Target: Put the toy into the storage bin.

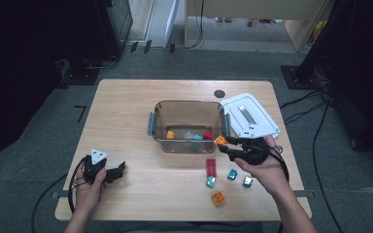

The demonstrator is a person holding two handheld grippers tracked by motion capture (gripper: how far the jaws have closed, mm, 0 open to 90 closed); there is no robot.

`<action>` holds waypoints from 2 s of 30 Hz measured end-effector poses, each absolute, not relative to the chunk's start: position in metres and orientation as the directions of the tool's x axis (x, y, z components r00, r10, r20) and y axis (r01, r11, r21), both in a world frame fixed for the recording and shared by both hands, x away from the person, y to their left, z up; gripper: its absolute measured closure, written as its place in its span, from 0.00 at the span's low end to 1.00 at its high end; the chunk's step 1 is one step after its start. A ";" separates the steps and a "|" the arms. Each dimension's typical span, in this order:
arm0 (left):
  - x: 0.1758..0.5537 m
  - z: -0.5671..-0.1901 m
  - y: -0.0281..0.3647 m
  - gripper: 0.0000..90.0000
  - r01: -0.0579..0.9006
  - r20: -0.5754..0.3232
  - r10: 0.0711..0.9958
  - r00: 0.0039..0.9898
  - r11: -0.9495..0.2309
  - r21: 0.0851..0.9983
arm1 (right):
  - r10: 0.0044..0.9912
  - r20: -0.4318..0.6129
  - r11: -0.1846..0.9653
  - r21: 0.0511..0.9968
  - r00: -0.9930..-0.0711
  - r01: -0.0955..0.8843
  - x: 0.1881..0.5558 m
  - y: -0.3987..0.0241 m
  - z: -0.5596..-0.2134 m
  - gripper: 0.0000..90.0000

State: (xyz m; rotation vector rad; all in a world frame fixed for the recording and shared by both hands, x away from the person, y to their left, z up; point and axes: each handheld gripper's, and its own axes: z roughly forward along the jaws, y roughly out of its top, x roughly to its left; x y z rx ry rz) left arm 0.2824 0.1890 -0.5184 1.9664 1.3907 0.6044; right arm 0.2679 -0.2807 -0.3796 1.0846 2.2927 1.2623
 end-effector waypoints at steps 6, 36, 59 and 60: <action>0.282 -0.518 0.189 0.14 0.646 0.003 0.943 0.333 -0.230 0.728 | 0.733 0.058 0.343 0.829 -0.678 0.442 0.274 -0.275 -0.366 0.67; 0.283 -0.518 0.189 0.14 0.644 0.003 0.943 0.332 -0.229 0.730 | 0.690 0.060 0.368 0.829 -0.721 0.421 0.331 -0.215 -0.344 0.67; 0.283 -0.518 0.189 0.14 0.644 0.001 0.942 0.334 -0.230 0.730 | 0.720 0.149 0.389 0.722 -0.678 0.572 0.386 -0.175 -0.376 0.67; 0.283 -0.518 0.189 0.14 0.644 0.002 0.942 0.336 -0.231 0.729 | 0.722 0.151 0.389 0.718 -0.675 0.577 0.388 -0.175 -0.377 0.67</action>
